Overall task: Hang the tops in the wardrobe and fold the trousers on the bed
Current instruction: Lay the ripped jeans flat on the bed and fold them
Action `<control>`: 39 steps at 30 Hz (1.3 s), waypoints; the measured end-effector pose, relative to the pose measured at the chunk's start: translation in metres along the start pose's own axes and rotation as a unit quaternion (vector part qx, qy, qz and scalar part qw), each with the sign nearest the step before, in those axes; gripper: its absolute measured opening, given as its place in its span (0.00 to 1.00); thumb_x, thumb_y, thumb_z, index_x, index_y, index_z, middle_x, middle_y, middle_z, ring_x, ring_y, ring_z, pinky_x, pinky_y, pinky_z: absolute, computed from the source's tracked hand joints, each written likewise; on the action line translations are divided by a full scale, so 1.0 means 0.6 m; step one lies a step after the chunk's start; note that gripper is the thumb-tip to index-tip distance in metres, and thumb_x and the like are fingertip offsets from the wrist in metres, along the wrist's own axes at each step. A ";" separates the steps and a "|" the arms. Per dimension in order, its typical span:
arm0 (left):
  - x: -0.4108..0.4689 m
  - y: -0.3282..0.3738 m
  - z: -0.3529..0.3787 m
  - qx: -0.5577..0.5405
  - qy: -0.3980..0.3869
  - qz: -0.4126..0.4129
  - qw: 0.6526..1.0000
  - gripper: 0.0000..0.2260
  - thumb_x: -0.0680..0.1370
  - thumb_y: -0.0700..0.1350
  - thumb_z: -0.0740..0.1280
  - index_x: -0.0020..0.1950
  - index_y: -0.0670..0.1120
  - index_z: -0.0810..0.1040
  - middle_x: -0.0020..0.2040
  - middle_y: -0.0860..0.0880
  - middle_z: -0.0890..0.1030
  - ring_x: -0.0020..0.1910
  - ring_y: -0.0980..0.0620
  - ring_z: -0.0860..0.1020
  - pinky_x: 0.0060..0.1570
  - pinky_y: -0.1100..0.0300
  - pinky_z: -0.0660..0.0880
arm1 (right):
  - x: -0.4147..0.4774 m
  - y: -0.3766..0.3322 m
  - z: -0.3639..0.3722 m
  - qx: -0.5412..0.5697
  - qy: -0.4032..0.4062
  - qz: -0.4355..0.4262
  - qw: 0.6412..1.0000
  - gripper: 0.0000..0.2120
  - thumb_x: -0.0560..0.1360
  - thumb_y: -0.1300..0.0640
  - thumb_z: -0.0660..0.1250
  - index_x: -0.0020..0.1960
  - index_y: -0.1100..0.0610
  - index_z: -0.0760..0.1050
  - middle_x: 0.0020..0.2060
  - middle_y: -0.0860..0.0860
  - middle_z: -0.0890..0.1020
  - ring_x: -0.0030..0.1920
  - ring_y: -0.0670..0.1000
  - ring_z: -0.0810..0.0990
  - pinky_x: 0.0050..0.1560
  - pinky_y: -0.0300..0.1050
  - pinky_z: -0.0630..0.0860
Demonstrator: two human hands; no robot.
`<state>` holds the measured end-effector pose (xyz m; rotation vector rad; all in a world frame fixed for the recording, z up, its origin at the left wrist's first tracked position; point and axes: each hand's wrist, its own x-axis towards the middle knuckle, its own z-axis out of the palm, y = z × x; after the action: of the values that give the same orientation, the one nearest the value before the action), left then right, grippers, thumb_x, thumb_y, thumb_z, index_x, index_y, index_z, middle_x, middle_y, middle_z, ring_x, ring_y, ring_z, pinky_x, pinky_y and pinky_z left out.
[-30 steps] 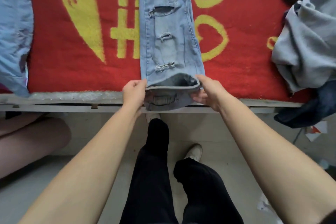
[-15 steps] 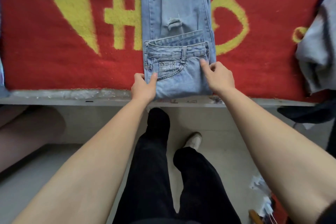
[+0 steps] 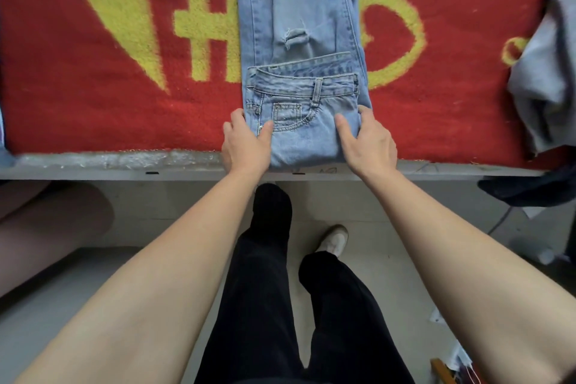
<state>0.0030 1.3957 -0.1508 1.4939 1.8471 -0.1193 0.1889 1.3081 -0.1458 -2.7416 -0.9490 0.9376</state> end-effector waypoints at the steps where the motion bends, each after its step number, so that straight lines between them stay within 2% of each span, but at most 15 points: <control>1: -0.003 0.004 0.002 0.017 0.020 0.000 1.000 0.25 0.79 0.59 0.64 0.71 0.48 0.66 0.65 0.44 0.72 0.61 0.42 0.74 0.55 0.50 0.70 | 0.000 -0.003 0.000 0.007 0.004 -0.001 1.000 0.30 0.76 0.29 0.54 0.65 0.50 0.71 0.59 0.54 0.80 0.59 0.60 0.78 0.54 0.52 0.71; 4: -0.006 0.013 0.008 0.013 0.049 -0.006 0.999 0.23 0.79 0.57 0.65 0.69 0.48 0.69 0.64 0.45 0.73 0.63 0.44 0.72 0.58 0.50 0.69 | 0.021 -0.016 -0.007 0.115 -0.017 0.048 0.992 0.29 0.73 0.28 0.60 0.55 0.52 0.74 0.53 0.50 0.78 0.57 0.55 0.77 0.54 0.48 0.70; 8: 0.000 0.014 0.001 -0.009 0.098 0.005 0.995 0.15 0.79 0.53 0.67 0.61 0.47 0.75 0.59 0.47 0.77 0.60 0.45 0.73 0.55 0.53 0.68 | 0.039 -0.030 -0.017 0.192 -0.059 0.020 0.979 0.30 0.75 0.33 0.64 0.66 0.55 0.70 0.60 0.50 0.78 0.61 0.51 0.76 0.59 0.45 0.70; 11: -0.010 0.022 -0.005 -0.015 0.149 0.100 0.984 0.13 0.80 0.51 0.65 0.59 0.44 0.76 0.56 0.47 0.78 0.56 0.46 0.74 0.53 0.53 0.69 | 0.037 -0.031 -0.022 0.157 0.027 -0.086 0.983 0.24 0.80 0.42 0.62 0.67 0.59 0.69 0.61 0.55 0.78 0.60 0.56 0.76 0.53 0.42 0.67; 14: -0.006 0.038 -0.008 -0.022 0.196 0.140 0.970 0.12 0.80 0.51 0.65 0.58 0.44 0.76 0.54 0.47 0.78 0.54 0.46 0.74 0.52 0.54 0.69 | 0.050 -0.031 -0.026 0.174 0.079 -0.108 0.976 0.23 0.81 0.45 0.61 0.68 0.60 0.68 0.61 0.56 0.78 0.59 0.56 0.76 0.52 0.38 0.66; 18: 0.050 0.054 -0.005 0.004 0.077 0.040 0.996 0.14 0.78 0.54 0.68 0.59 0.49 0.73 0.58 0.48 0.77 0.58 0.46 0.74 0.53 0.53 0.69 | 0.081 -0.040 -0.018 0.109 0.034 -0.047 0.992 0.29 0.81 0.45 0.62 0.76 0.57 0.59 0.69 0.57 0.72 0.66 0.58 0.73 0.61 0.47 0.69; 20: 0.068 0.059 -0.012 0.064 0.054 0.016 0.996 0.17 0.76 0.54 0.70 0.61 0.49 0.72 0.61 0.47 0.74 0.61 0.45 0.73 0.56 0.50 0.70 | 0.080 -0.048 -0.016 0.027 0.059 -0.068 0.996 0.31 0.81 0.46 0.62 0.78 0.57 0.57 0.72 0.58 0.67 0.69 0.59 0.69 0.65 0.53 0.69; 22: 0.062 0.065 -0.021 0.133 0.121 0.122 0.976 0.16 0.76 0.51 0.70 0.60 0.47 0.74 0.60 0.45 0.74 0.60 0.44 0.72 0.56 0.50 0.71 | 0.064 -0.052 -0.019 -0.075 0.129 -0.159 0.976 0.29 0.81 0.48 0.60 0.78 0.59 0.59 0.75 0.61 0.62 0.72 0.61 0.65 0.67 0.57 0.69; 24: 0.043 0.063 -0.021 0.137 0.167 0.305 0.927 0.10 0.77 0.45 0.67 0.56 0.44 0.77 0.56 0.42 0.76 0.56 0.42 0.74 0.52 0.48 0.72 | 0.040 -0.044 -0.017 -0.125 0.161 -0.270 0.941 0.29 0.81 0.49 0.58 0.77 0.62 0.61 0.76 0.65 0.59 0.75 0.63 0.62 0.71 0.59 0.64; 26: 0.017 0.044 -0.009 0.171 0.113 0.428 0.881 0.15 0.77 0.48 0.63 0.61 0.43 0.78 0.60 0.39 0.76 0.61 0.38 0.73 0.56 0.44 0.71 | 0.011 -0.022 -0.007 -0.166 0.109 -0.346 0.917 0.35 0.77 0.46 0.59 0.78 0.64 0.58 0.77 0.66 0.56 0.77 0.65 0.55 0.74 0.63 0.57; 27: 0.008 0.030 -0.001 0.230 0.049 0.432 0.871 0.23 0.78 0.53 0.61 0.69 0.43 0.73 0.68 0.37 0.71 0.69 0.37 0.68 0.63 0.41 0.67 | 0.001 -0.010 -0.003 -0.208 0.056 -0.350 0.912 0.41 0.75 0.43 0.60 0.79 0.64 0.54 0.78 0.66 0.52 0.78 0.66 0.51 0.75 0.65 0.54; 29: 0.008 0.003 0.015 0.381 -0.065 0.391 0.835 0.41 0.75 0.65 0.59 0.80 0.45 0.49 0.79 0.37 0.49 0.78 0.35 0.49 0.72 0.34 0.54 | -0.001 0.007 0.007 -0.307 -0.038 -0.322 0.895 0.51 0.69 0.38 0.64 0.80 0.63 0.45 0.78 0.65 0.44 0.79 0.65 0.42 0.75 0.67 0.49; 31: 0.017 -0.009 0.032 0.456 -0.094 0.364 0.807 0.51 0.73 0.62 0.67 0.79 0.45 0.34 0.79 0.37 0.36 0.77 0.33 0.40 0.72 0.32 0.53 | 0.015 0.006 0.015 -0.358 -0.069 -0.293 0.884 0.58 0.66 0.39 0.71 0.80 0.62 0.41 0.78 0.64 0.41 0.78 0.65 0.39 0.75 0.66 0.51; 34: 0.020 0.005 0.046 0.460 -0.099 0.329 0.819 0.52 0.74 0.46 0.72 0.78 0.44 0.32 0.78 0.37 0.34 0.77 0.33 0.39 0.72 0.33 0.54 | 0.033 -0.006 0.020 -0.365 -0.089 -0.276 0.884 0.58 0.67 0.46 0.75 0.80 0.63 0.39 0.78 0.64 0.40 0.78 0.66 0.39 0.76 0.62 0.53; 39: -0.001 0.035 0.008 0.429 -0.166 0.297 0.837 0.41 0.77 0.32 0.64 0.80 0.46 0.40 0.80 0.41 0.38 0.78 0.37 0.40 0.73 0.36 0.55 | 0.027 -0.007 -0.023 -0.298 -0.143 -0.295 0.897 0.41 0.76 0.61 0.65 0.80 0.62 0.43 0.79 0.62 0.45 0.79 0.63 0.43 0.75 0.56 0.61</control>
<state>0.0239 1.3995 -0.1461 2.3933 0.9762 -0.9384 0.2045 1.3221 -0.1421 -2.4348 -2.2852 1.0599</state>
